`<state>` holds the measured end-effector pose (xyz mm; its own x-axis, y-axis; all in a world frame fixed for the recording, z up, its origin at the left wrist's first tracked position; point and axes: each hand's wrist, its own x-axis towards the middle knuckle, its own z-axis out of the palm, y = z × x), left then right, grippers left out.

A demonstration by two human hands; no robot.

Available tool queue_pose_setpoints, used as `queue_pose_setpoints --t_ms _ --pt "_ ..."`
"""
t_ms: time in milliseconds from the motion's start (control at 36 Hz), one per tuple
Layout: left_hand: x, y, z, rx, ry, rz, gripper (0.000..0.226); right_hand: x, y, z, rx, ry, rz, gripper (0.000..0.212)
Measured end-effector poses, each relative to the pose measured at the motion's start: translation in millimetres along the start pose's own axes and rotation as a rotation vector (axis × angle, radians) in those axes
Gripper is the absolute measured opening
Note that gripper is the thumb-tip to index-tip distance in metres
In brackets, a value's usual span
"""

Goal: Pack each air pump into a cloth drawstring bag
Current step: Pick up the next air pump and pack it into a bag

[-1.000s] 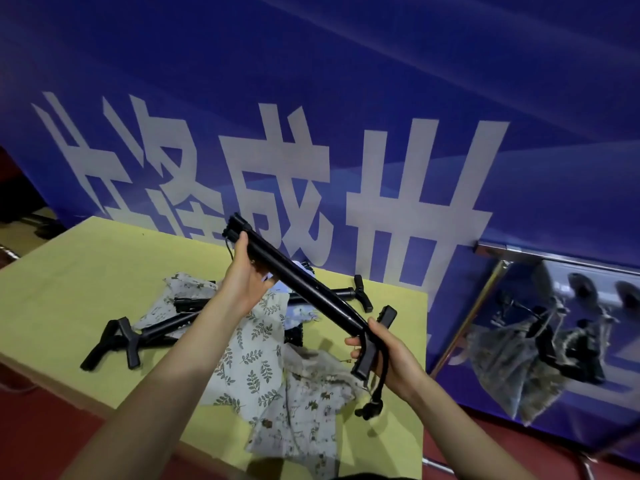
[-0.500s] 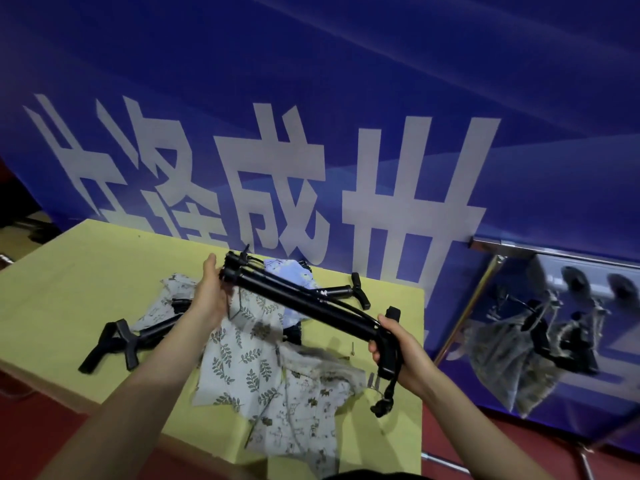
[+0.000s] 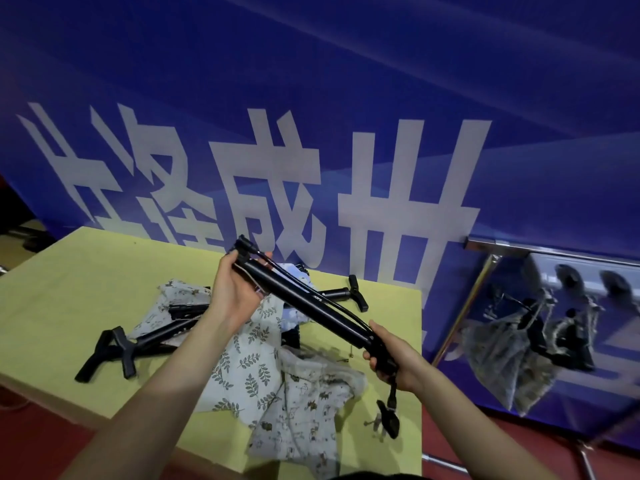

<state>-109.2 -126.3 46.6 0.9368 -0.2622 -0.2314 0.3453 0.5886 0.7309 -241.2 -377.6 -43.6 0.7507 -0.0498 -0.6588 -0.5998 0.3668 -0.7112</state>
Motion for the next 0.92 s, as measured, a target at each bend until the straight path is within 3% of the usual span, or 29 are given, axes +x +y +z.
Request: queue_pose_setpoints --t_ms 278,389,417,500,611,778,917 --pt "-4 0 29 0.111 -0.051 0.105 0.046 3 10 -3 -0.222 -0.067 0.013 0.049" --pt "-7 4 30 0.141 -0.19 0.049 0.088 3 11 -8 -0.386 -0.102 0.001 0.054" --pt "-6 6 30 0.143 -0.23 0.034 0.09 3 11 -9 -0.44 -0.115 -0.01 0.054" --pt "-7 7 34 0.139 -0.284 0.024 0.062 4 14 -12 -0.602 -0.155 -0.027 0.057" --pt "-5 -1 39 0.034 -0.16 0.043 0.038 7 17 -8 -0.653 -0.09 -0.01 0.057" --pt "-6 -8 37 0.012 -0.042 0.112 0.025 5 12 4 -0.887 -0.001 -0.332 0.057" --pt "-10 -6 38 0.004 0.04 0.167 0.024 -4 3 20 -1.047 0.027 -0.505 0.043"
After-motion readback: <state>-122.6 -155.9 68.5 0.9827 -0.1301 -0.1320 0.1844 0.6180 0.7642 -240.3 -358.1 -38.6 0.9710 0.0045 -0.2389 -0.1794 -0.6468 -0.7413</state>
